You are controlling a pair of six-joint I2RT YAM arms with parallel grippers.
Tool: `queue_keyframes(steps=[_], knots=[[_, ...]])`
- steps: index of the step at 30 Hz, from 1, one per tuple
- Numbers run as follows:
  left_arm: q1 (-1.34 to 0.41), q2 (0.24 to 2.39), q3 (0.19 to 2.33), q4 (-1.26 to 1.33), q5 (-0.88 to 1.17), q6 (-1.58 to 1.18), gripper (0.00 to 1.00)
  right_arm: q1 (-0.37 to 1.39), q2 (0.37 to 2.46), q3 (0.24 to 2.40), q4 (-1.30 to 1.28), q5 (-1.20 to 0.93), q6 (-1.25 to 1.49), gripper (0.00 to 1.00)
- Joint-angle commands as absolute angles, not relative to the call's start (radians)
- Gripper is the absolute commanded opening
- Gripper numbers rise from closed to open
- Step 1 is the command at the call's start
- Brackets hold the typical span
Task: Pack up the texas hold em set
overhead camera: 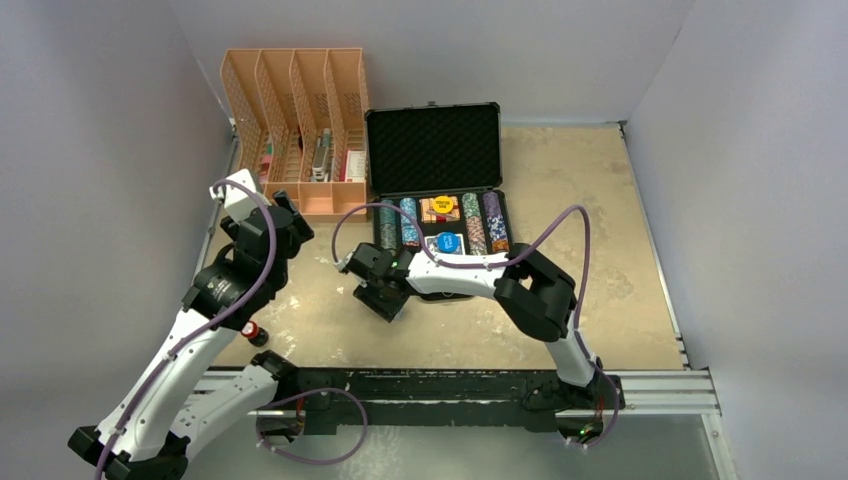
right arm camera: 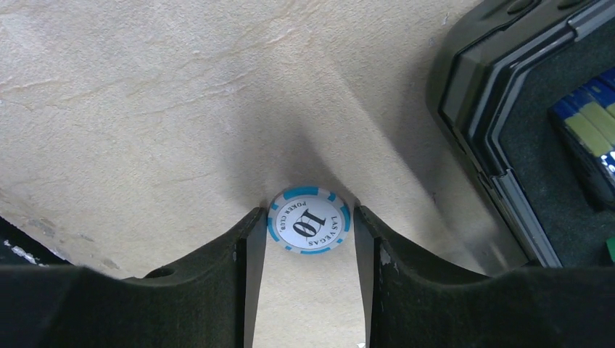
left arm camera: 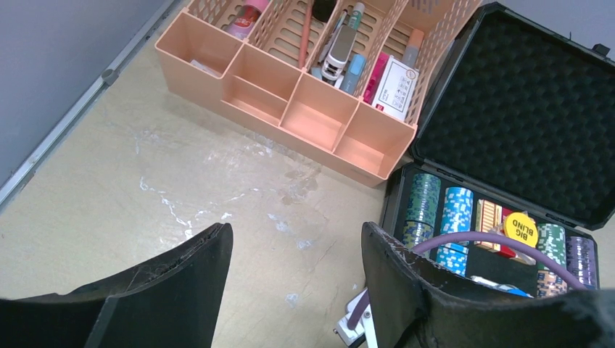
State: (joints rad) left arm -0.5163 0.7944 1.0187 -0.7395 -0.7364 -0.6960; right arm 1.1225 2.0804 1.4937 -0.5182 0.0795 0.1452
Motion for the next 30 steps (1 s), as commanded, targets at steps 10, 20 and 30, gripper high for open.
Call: queue_keyframes(steps=[10, 20, 30], knots=[[-0.509, 0.768, 1.021, -0.712, -0.757, -0.704, 0.65, 1.117, 2.23, 1.399, -0.672, 0.113, 0.156, 0.31], [-0.509, 0.752, 0.903, -0.727, -0.601, -0.839, 0.67, 1.084, 2.016, 1.408, -0.602, 0.097, 0.256, 0.35], [-0.509, 0.703, 0.758, -0.593, -0.364, -0.855, 0.68, 1.008, 1.804, 1.296, -0.477, 0.002, 0.329, 0.35]])
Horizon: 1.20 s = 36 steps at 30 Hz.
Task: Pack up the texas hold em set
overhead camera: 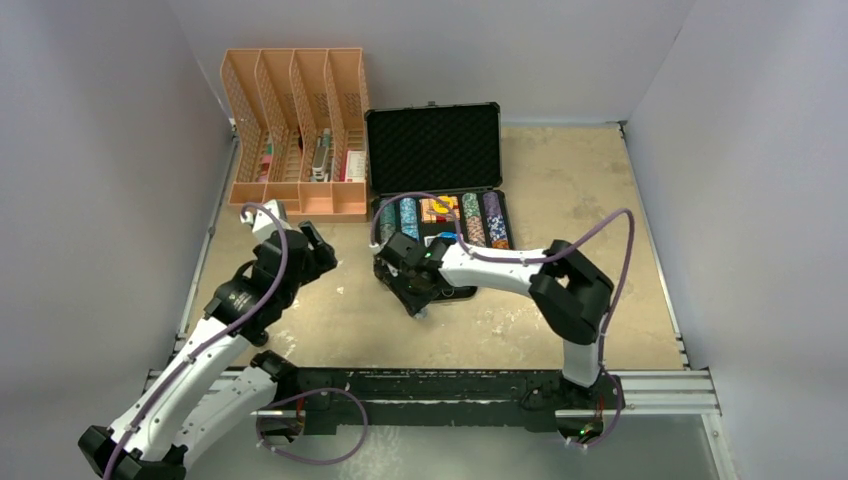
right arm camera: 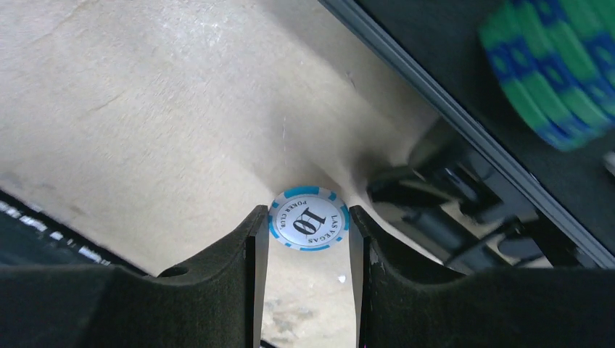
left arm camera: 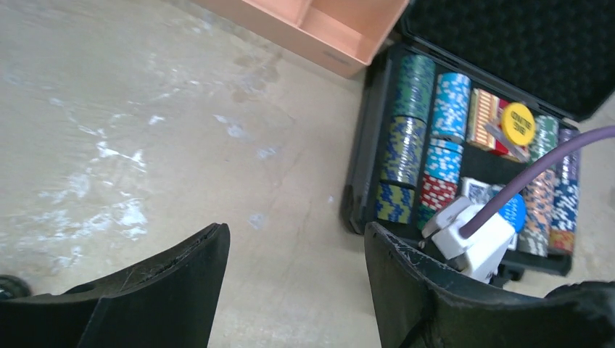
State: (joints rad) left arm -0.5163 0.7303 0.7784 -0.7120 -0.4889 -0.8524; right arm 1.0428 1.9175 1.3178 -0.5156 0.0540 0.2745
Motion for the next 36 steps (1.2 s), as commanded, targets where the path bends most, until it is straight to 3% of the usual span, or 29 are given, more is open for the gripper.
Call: queue_keyframes(steps=[1, 16, 24, 30, 36], knots=[[-0.509, 0.703, 0.748, -0.573, -0.336, -0.844, 0.68, 0.995, 1.779, 1.288, -0.466, -0.002, 0.337, 0.35], [-0.534, 0.881, 0.624, -0.186, -0.092, -0.868, 0.68, 0.736, 1.534, 1.157, -0.242, -0.116, 0.517, 0.35], [-0.747, 1.058, 0.612, 0.075, -0.211, -0.872, 0.66, 0.658, 1.486, 1.106, -0.081, -0.151, 0.65, 0.36], [-0.767, 1.127, 0.556, 0.344, -0.189, -0.871, 0.62, 0.636, 1.478, 1.086, -0.007, -0.189, 0.713, 0.36], [-0.768, 1.135, 0.582, 0.406, -0.221, -0.795, 0.6, 0.633, 1.459, 1.051, 0.052, -0.226, 0.764, 0.36]])
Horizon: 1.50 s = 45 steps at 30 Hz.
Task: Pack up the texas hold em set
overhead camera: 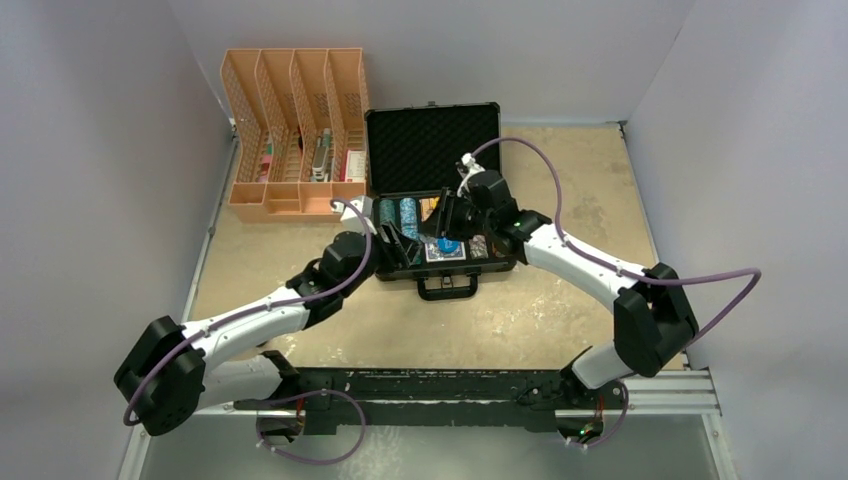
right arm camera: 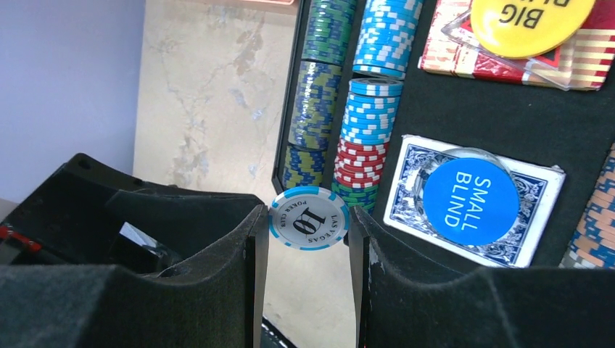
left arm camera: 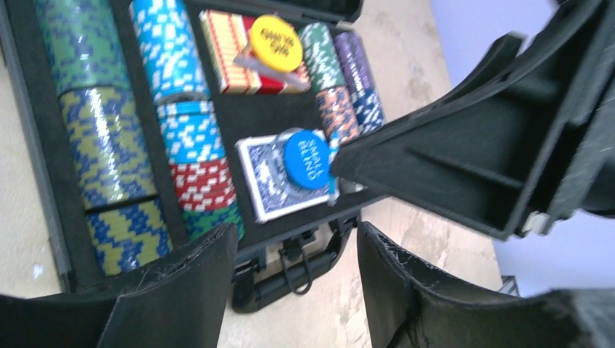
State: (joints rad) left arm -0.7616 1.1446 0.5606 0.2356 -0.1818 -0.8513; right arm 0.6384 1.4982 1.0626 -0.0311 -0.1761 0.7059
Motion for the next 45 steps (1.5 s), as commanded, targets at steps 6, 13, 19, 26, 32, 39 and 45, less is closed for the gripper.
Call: queue_keyframes(steps=[6, 13, 19, 26, 32, 39, 45], knots=[[-0.768, 1.171, 0.572, 0.483, -0.222, -0.785, 0.46, 0.629, 1.451, 1.027, 0.109, -0.29, 0.801, 0.36], [-0.767, 1.19, 0.566, 0.537, -0.213, -0.799, 0.32, 0.624, 1.448, 1.025, 0.121, -0.334, 0.813, 0.36], [-0.767, 1.185, 0.554, 0.556, -0.209, -0.801, 0.28, 0.617, 1.449, 1.013, 0.14, -0.364, 0.832, 0.36], [-0.768, 1.158, 0.536, 0.541, -0.215, -0.799, 0.22, 0.606, 1.442, 1.006, 0.147, -0.372, 0.846, 0.34], [-0.768, 1.165, 0.545, 0.556, -0.221, -0.781, 0.28, 0.603, 1.452, 1.006, 0.155, -0.415, 0.846, 0.34], [-0.768, 1.186, 0.565, 0.576, -0.223, -0.762, 0.18, 0.603, 1.462, 1.001, 0.163, -0.441, 0.845, 0.35], [-0.767, 1.178, 0.608, 0.5, -0.227, -0.652, 0.0, 0.575, 1.48, 1.044, 0.141, -0.401, 0.755, 0.46]])
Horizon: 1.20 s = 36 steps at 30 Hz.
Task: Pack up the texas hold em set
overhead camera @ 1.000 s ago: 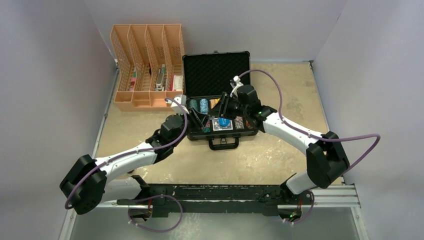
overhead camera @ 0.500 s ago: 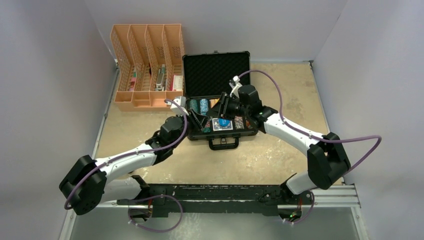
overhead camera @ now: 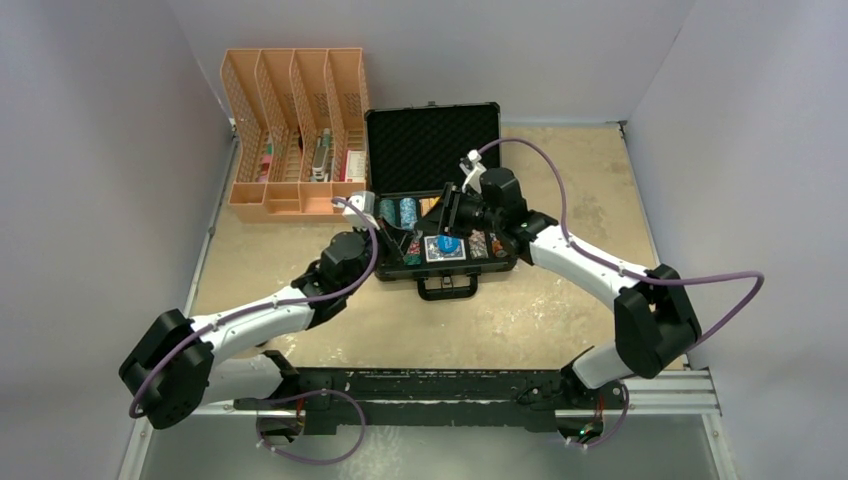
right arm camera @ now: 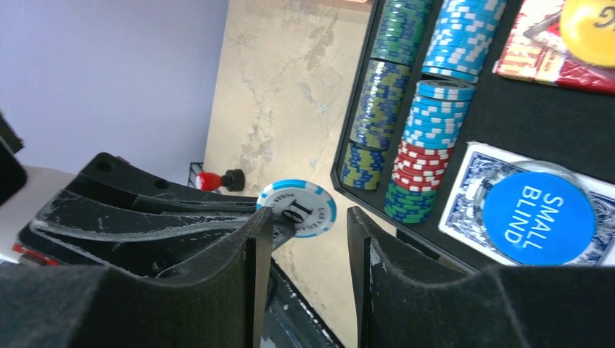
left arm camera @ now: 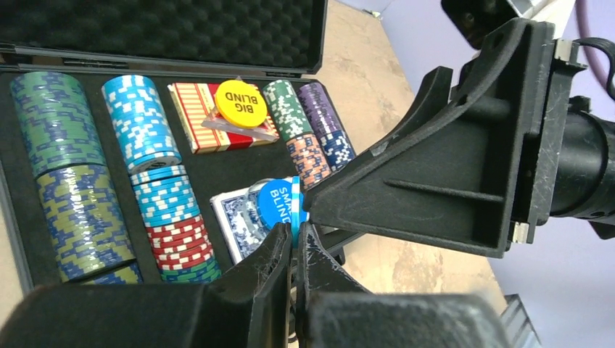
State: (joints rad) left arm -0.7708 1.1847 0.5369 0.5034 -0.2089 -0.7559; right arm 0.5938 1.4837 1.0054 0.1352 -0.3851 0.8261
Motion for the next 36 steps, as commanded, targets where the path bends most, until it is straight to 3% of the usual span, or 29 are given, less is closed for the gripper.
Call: queue_keyframes(steps=[1, 5, 10, 14, 21, 27, 36], knots=[[-0.767, 1.188, 0.635, 0.443, -0.22, -0.589, 0.0, 0.56, 1.477, 1.058, 0.14, -0.388, 0.725, 0.51], [-0.756, 1.256, 0.835, 0.089, -0.232, -0.424, 0.0, 0.488, 1.442, 1.086, 0.156, -0.304, 0.644, 0.66], [-0.719, 1.314, 0.983, -0.126, -0.177, -0.168, 0.0, 0.358, 1.401, 1.035, 0.176, -0.278, 0.661, 0.66], [-0.669, 1.354, 1.069, -0.229, 0.024, 0.132, 0.0, 0.292, 1.324, 0.914, 0.218, -0.281, 0.693, 0.65], [-0.629, 1.612, 1.391, -0.569, 0.197, 0.499, 0.0, 0.254, 1.23, 0.775, 0.242, -0.317, 0.731, 0.64], [-0.604, 1.783, 1.573, -0.701, 0.203, 0.599, 0.0, 0.253, 1.169, 0.735, 0.227, -0.348, 0.733, 0.62], [-0.604, 1.859, 1.618, -0.732, 0.218, 0.62, 0.0, 0.252, 1.141, 0.741, 0.198, -0.337, 0.72, 0.62]])
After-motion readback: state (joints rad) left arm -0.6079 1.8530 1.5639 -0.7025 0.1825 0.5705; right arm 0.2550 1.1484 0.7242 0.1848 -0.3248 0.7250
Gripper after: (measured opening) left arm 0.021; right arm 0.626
